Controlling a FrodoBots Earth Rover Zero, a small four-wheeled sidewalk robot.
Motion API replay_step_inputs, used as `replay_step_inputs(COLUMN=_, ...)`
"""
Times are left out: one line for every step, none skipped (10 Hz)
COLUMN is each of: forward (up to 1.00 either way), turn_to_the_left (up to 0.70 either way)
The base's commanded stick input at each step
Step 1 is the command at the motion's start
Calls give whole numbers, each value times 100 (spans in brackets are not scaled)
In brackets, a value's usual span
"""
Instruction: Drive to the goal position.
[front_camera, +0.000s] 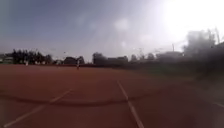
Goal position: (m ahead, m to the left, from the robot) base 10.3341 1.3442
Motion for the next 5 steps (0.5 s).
replay_step_inputs(forward=70, turn_to_the_left=0)
replay_step_inputs(forward=70, turn_to_the_left=0)
replay_step_inputs(forward=70, turn_to_the_left=0)
replay_step_inputs(forward=70, turn_to_the_left=0)
replay_step_inputs(forward=70, turn_to_the_left=0)
